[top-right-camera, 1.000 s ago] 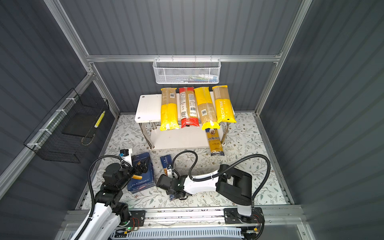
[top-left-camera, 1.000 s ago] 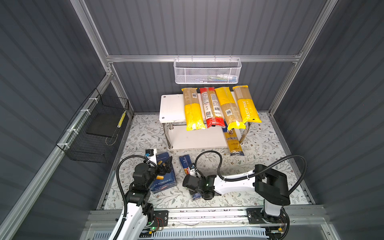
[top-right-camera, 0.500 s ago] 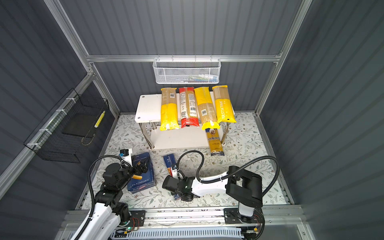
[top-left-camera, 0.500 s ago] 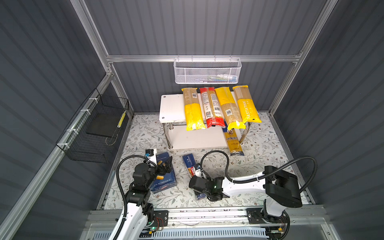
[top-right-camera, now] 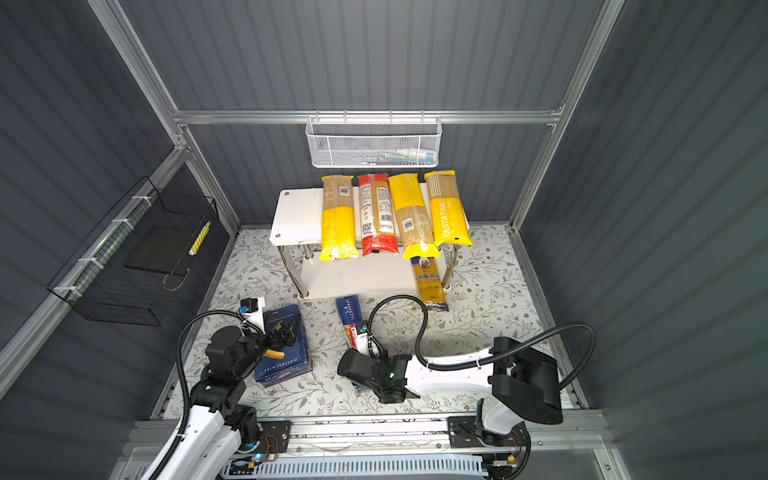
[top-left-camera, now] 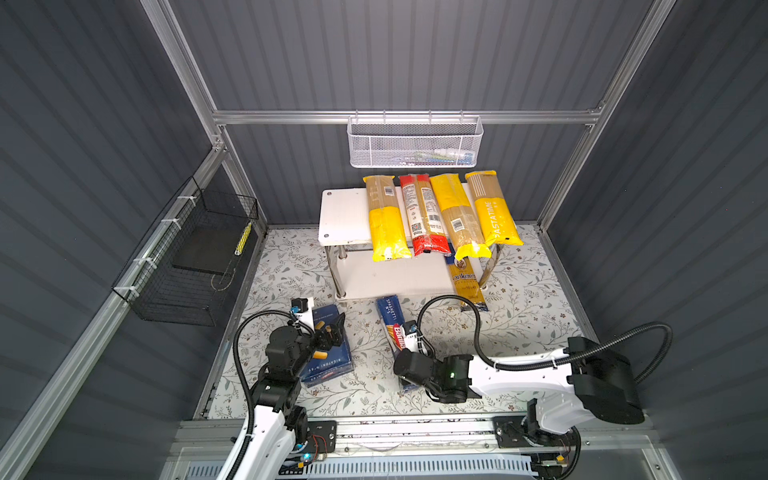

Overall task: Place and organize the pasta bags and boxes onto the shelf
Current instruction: 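Lift the Barilla spaghetti box upright and carry it toward the shelf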

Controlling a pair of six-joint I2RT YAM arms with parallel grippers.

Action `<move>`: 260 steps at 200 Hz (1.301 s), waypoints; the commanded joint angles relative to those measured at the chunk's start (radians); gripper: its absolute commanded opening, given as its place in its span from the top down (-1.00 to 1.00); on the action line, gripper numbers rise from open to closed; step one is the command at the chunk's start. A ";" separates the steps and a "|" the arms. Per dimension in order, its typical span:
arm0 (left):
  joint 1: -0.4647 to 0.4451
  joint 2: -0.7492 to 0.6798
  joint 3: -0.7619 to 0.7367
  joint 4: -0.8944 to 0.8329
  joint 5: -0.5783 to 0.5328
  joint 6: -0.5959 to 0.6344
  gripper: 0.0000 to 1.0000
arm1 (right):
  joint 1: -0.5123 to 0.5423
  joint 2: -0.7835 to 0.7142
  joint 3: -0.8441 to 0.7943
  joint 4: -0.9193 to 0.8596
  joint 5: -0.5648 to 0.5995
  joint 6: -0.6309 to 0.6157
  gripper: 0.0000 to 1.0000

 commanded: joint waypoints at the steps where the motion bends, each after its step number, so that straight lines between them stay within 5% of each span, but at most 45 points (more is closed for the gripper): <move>1: 0.002 0.008 0.003 0.014 0.019 0.008 -0.99 | 0.004 -0.056 0.019 0.002 0.113 0.002 0.45; 49: 0.002 0.005 0.001 0.014 0.024 0.009 -0.99 | -0.006 -0.141 0.026 -0.113 0.118 -0.004 0.43; 172: 0.002 0.009 0.003 0.014 0.018 0.008 -0.99 | -0.294 -0.377 -0.007 -0.179 0.012 -0.152 0.42; 260: 0.002 0.014 0.004 0.015 0.017 0.006 -0.99 | -0.533 -0.312 0.082 -0.110 -0.136 -0.315 0.41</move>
